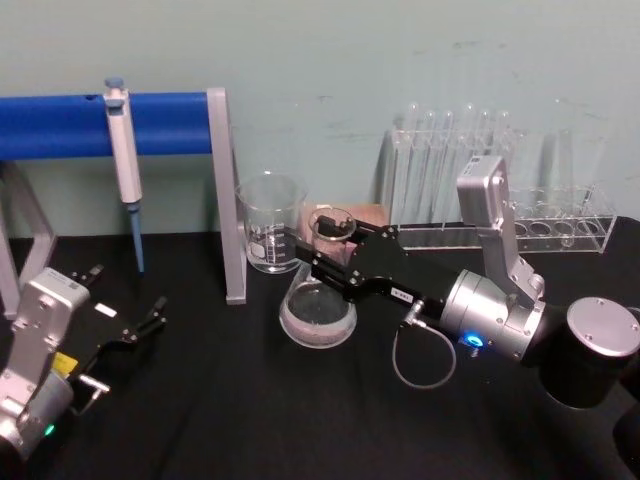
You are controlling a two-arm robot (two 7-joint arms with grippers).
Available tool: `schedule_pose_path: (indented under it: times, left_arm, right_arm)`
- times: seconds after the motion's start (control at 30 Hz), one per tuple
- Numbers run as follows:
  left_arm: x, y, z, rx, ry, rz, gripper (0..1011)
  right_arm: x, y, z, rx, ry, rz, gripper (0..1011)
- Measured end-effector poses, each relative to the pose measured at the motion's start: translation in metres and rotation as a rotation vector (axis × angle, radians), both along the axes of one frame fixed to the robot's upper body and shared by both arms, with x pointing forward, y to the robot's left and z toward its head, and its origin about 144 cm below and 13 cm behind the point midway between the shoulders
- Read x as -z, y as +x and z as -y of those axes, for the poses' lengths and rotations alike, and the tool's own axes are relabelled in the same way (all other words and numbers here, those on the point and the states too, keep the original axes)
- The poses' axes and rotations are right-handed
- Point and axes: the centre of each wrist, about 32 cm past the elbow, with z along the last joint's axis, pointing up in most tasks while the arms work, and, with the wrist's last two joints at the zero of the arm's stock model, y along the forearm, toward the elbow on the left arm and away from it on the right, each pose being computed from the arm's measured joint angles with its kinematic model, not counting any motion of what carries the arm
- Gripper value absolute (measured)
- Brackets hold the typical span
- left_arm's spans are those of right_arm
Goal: Grasp the erlenmeyer flask with one hand, shake it three times, then place it back.
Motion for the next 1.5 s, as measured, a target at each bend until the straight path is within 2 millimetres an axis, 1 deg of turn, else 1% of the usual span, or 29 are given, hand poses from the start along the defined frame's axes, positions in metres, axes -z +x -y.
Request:
schedule_pose_path:
  times: [0.67,1.5]
  left_arm:
    - [0.0000,0.0000,0.0000,0.000,0.000,0.000,1001]
    - [0.0000,0.0000,0.0000,0.000,0.000,0.000,1001]
  right_arm:
    - [-0.0018,-0.0034,-0.0014,0.047,-0.008,-0.029,450]
    - [-0.0013,-0.0027,-0.0015,0.027,-0.008,-0.031,450]
